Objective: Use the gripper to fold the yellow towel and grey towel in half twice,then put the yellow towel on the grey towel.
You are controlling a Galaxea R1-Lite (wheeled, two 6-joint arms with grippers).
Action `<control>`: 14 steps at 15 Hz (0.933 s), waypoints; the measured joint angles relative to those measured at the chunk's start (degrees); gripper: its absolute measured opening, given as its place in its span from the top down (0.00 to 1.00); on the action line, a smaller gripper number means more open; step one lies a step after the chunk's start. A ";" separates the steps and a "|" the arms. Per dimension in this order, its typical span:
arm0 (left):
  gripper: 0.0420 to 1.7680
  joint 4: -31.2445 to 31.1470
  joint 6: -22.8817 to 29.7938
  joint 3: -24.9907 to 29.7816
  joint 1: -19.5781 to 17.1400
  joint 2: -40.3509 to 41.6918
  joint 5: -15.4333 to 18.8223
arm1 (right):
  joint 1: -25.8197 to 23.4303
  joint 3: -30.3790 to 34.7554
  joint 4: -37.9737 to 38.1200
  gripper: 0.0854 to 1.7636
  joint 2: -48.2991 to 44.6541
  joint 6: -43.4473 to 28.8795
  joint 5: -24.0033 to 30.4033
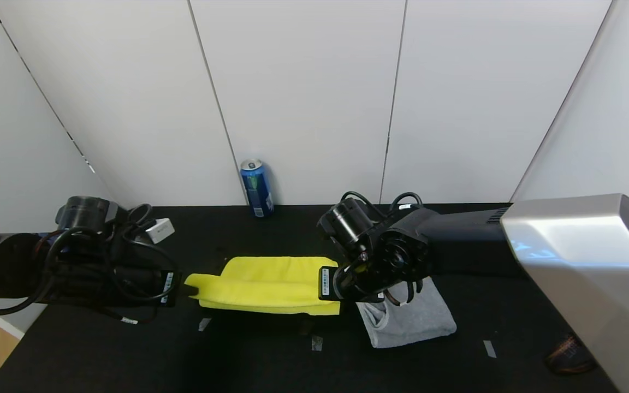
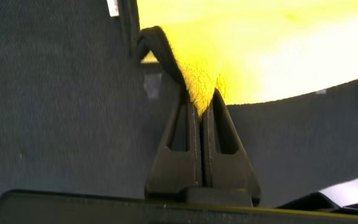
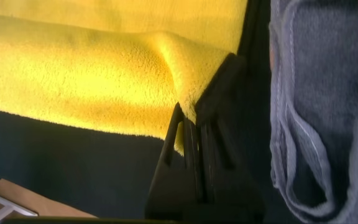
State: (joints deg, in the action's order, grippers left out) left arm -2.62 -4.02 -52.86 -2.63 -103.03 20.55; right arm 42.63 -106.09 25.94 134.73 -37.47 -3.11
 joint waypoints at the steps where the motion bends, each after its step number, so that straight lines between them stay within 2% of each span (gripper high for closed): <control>1: 0.96 0.28 -0.02 -0.69 0.02 -1.27 0.02 | -0.24 -1.32 0.05 0.97 1.01 0.11 0.02; 5: 0.96 9.37 -0.10 -1.83 0.02 -6.12 -0.02 | -1.51 -5.81 -0.18 0.97 4.30 0.94 0.02; 9: 0.96 11.54 0.00 -3.56 0.84 -9.97 -0.17 | -2.12 -6.94 -1.10 0.95 6.29 2.63 -0.04; 11: 0.96 11.59 0.01 -4.06 1.07 -11.39 -0.63 | -2.39 -6.97 -1.96 0.74 6.73 3.10 -0.06; 14: 0.67 11.65 0.15 -4.89 0.73 -12.51 -0.88 | -2.97 -7.00 -3.69 0.51 7.06 3.34 -0.45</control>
State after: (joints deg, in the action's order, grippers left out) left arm 9.03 -3.88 -57.75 -1.90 -115.54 19.68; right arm 39.66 -113.09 22.25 141.79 -34.13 -3.56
